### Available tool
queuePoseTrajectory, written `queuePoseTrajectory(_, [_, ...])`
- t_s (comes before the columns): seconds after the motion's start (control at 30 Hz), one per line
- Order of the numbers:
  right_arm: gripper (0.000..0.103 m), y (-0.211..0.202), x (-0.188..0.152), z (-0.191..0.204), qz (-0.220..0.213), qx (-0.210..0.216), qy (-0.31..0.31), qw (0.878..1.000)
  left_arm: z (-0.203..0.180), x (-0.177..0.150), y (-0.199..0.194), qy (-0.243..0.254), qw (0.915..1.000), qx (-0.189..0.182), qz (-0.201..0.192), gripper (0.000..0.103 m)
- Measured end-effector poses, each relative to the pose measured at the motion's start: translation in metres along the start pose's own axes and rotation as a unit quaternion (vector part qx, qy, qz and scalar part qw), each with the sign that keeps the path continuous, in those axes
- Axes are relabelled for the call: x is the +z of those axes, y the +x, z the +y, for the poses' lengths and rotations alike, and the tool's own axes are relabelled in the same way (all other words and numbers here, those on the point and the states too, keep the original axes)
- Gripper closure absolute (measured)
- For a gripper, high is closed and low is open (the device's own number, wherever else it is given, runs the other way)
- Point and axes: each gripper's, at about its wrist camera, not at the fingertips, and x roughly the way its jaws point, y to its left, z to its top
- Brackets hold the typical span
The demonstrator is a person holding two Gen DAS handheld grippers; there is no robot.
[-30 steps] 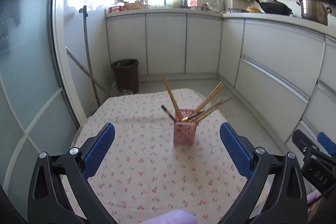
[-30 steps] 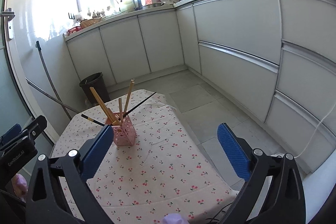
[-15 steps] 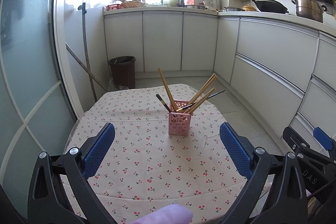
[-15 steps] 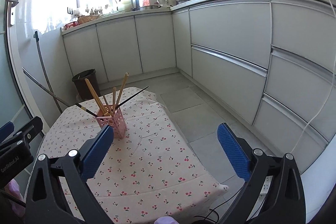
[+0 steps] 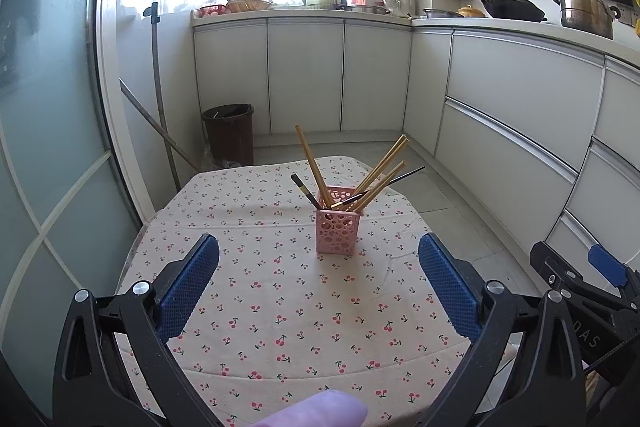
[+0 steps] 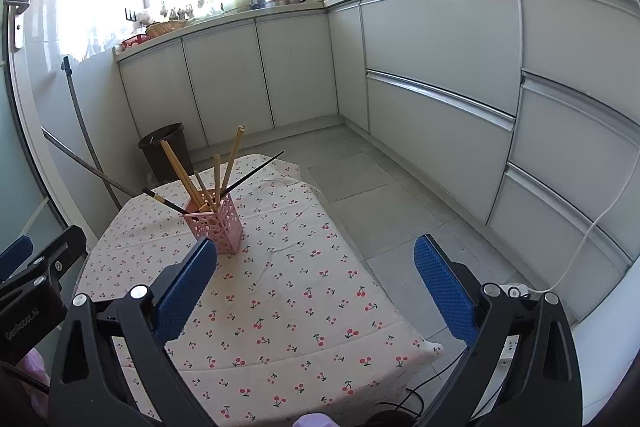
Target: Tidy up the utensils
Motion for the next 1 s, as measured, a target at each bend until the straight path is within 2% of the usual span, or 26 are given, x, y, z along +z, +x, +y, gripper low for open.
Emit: queuePoseTrajectory(1.0, [0.007, 0.0059, -0.0027, -0.0003, 0.016, 0.004, 0.008, 1.000, 0.0019, -0.0019, 0.0046, -0.004, 0.9999, 0.005, 0.009, 0.007])
